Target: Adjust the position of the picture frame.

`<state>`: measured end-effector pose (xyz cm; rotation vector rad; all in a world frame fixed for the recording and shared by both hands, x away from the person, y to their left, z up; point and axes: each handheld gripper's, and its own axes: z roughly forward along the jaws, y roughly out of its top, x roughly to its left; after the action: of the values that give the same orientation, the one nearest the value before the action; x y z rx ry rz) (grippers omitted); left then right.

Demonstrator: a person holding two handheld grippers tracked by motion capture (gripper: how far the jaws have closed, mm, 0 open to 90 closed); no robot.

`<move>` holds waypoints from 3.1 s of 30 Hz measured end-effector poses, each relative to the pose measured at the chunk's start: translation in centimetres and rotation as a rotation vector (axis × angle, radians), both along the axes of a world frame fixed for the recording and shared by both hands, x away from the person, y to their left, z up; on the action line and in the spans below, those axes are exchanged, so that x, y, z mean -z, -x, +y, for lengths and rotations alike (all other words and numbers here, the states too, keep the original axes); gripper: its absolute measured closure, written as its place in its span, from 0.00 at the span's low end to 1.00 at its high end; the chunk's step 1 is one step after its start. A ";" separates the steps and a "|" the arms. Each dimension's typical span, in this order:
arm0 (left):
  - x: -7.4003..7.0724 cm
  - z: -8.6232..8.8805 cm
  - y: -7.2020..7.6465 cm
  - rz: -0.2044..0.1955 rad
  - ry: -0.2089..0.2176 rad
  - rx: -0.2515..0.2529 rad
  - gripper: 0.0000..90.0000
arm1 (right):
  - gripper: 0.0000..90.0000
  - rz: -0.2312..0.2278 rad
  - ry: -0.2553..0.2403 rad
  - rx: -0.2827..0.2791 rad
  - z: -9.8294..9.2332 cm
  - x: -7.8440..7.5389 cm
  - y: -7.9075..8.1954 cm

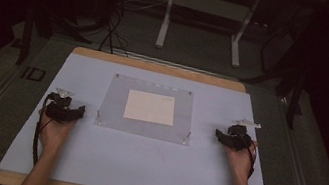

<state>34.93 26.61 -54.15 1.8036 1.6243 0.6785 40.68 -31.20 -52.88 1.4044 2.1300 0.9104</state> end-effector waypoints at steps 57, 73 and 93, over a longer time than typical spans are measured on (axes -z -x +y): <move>-1.0 -5.1 1.1 -0.072 0.043 0.511 0.84 | 0.86 -0.013 0.003 -0.543 8.9 -0.3 3.8; -0.3 -5.3 0.7 -0.072 -0.005 0.545 0.94 | 0.94 -0.013 0.003 -0.509 9.7 -0.1 3.5; -0.4 -5.7 1.1 -0.101 -0.068 0.617 0.94 | 0.95 -0.041 0.053 -0.487 9.8 -0.2 3.8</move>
<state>33.80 20.93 -53.71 2.1277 0.9028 0.5255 36.92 -21.41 -52.67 0.8405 2.4920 1.0307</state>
